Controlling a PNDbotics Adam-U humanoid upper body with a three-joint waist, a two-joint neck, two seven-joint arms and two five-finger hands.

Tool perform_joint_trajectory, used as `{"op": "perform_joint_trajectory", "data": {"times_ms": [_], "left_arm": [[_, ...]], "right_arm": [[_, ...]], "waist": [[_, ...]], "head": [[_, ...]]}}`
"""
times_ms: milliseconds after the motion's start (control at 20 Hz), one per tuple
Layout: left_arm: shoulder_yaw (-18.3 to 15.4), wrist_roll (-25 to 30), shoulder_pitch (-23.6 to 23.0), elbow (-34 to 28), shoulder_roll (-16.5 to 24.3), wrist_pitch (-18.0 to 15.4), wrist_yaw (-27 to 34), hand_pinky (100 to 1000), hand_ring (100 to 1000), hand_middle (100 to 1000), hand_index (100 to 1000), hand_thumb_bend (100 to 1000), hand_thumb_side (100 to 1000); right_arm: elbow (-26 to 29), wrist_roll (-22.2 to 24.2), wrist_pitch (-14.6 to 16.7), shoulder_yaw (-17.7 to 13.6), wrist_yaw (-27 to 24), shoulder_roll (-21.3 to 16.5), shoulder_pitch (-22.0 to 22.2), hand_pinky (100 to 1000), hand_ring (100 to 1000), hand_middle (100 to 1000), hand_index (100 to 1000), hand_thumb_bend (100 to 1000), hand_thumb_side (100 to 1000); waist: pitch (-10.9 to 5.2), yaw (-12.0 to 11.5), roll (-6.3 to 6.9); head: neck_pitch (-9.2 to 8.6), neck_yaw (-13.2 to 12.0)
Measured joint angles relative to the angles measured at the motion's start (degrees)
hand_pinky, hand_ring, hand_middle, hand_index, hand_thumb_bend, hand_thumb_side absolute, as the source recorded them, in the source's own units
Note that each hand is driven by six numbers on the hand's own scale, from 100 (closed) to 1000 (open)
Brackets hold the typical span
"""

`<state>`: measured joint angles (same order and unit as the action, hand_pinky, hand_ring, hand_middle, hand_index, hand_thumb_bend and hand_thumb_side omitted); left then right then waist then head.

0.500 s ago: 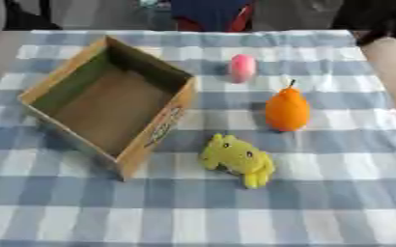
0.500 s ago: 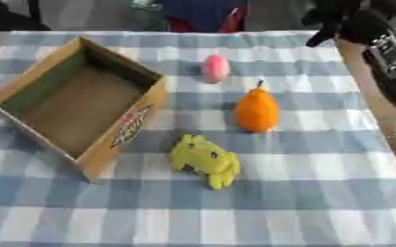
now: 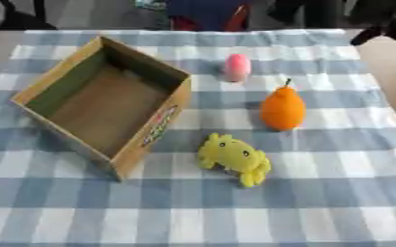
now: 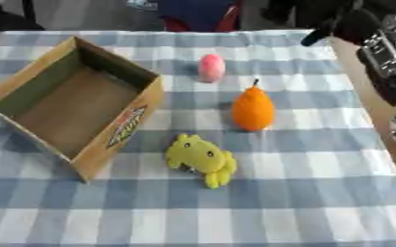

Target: Pick up objects on the table and place them in the box.

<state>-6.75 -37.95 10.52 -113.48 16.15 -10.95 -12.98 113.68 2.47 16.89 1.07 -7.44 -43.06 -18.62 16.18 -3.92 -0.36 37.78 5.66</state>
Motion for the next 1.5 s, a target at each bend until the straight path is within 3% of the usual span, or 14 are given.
{"op": "perform_joint_trajectory", "data": {"times_ms": [150, 250, 500, 700, 800, 900, 1100, 1500], "left_arm": [[-0.06, 0.07, 0.04, 0.00, 0.00, 0.07, 0.07, 307, 693, 605, 825, 100, 689], [-0.06, 0.16, 0.08, 0.00, 0.00, 0.14, 0.18, 307, 693, 606, 825, 100, 688], [-0.04, 0.50, 0.12, 0.00, 0.00, 0.27, 0.49, 307, 693, 606, 825, 100, 687], [0.27, 0.82, 0.16, 0.00, 0.00, 0.33, 0.88, 307, 693, 606, 825, 100, 686], [0.29, 1.06, 0.16, 0.00, 0.00, 0.33, 0.91, 307, 693, 606, 825, 100, 687], [0.43, 1.19, 0.16, 0.00, 0.00, 0.36, 1.05, 307, 693, 606, 825, 100, 686], [0.66, 1.58, 0.16, 0.00, 0.00, 0.38, 1.34, 307, 693, 606, 824, 100, 686], [1.45, 2.46, 0.67, 0.00, 0.03, 0.30, 1.97, 307, 693, 607, 824, 100, 686]], "right_arm": [[0.00, 0.14, -0.32, 0.01, 0.10, 0.00, -0.33, 625, 774, 711, 853, 100, 1000], [0.00, 0.70, -1.04, 0.02, 1.25, -0.01, -1.08, 640, 792, 737, 871, 153, 1000], [0.00, 3.70, -3.20, 0.48, 8.46, -1.15, -4.07, 667, 824, 778, 904, 239, 1000], [0.01, 7.67, -4.15, 1.84, 17.05, -3.30, -6.96, 692, 855, 812, 938, 394, 1000], [0.01, 10.63, -4.40, 3.01, 21.46, -4.50, -8.32, 700, 868, 819, 953, 540, 942], [-0.31, 14.03, -4.18, 4.45, 25.06, -5.80, -10.02, 706, 878, 828, 961, 600, 890], [-4.70, 19.90, -2.70, 7.32, 29.15, -7.25, -14.42, 721, 898, 842, 981, 659, 820], [-18.52, 29.22, -0.08, 12.09, 32.58, -5.92, -21.95, 724, 908, 844, 995, 674, 760]], "waist": [[-0.30, 0.04, -0.12], [-0.53, 0.05, -0.12], [-0.96, 0.01, -0.12], [-1.06, -0.28, -0.12], [-1.08, -0.43, -0.12], [-1.17, -0.70, -0.12], [-1.34, -0.91, -0.12], [-1.34, -1.05, -0.13]], "head": [[0.02, 0.10], [0.27, 0.29], [0.97, 0.60], [0.97, 0.99], [0.97, 1.10], [0.96, 1.36], [0.91, 1.83], [0.42, 2.43]]}}
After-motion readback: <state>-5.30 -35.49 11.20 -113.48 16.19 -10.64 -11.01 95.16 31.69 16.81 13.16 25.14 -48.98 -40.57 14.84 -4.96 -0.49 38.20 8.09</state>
